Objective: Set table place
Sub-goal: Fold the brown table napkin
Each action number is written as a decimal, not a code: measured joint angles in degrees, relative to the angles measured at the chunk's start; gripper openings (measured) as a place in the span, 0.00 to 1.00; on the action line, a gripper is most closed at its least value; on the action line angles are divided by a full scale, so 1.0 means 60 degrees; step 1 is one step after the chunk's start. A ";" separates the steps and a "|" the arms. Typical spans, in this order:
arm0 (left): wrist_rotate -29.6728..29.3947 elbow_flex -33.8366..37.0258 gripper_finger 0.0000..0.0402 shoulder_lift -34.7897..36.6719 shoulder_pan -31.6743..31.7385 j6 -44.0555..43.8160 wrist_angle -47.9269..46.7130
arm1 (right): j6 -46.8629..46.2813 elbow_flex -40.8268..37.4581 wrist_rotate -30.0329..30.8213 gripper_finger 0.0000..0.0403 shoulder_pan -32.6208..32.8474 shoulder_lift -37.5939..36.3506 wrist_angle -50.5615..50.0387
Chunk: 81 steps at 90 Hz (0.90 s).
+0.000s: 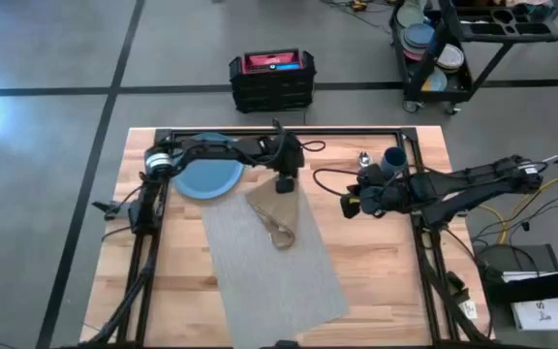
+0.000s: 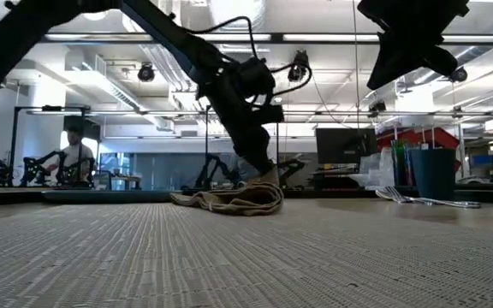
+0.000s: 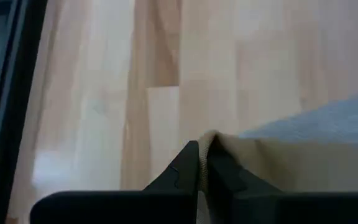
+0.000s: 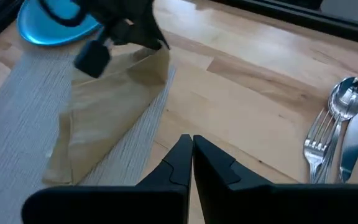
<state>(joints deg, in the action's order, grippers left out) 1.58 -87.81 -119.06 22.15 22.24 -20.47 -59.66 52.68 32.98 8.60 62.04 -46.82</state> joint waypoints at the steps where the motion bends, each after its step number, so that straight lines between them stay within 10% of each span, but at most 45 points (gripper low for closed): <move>1: 0.0000 -0.0050 0.00 -0.0026 0.0014 -0.0005 0.0000 | -0.0021 -0.0004 0.0001 0.00 0.0000 0.0000 0.0001; 27: 0.0042 -0.1246 0.07 -0.0117 0.0777 0.0193 -0.0011 | -0.0436 -0.0134 -0.0273 0.00 0.0000 0.0000 -0.0004; 81: 0.0680 -0.1680 0.56 -0.0242 0.2667 -0.0571 -0.0804 | 0.0223 -0.0553 -0.1044 0.00 0.0000 -0.0004 -0.0064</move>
<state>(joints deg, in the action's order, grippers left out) 5.67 -97.89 -120.51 38.15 18.82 -25.29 -58.32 49.36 26.72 8.60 62.02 -47.20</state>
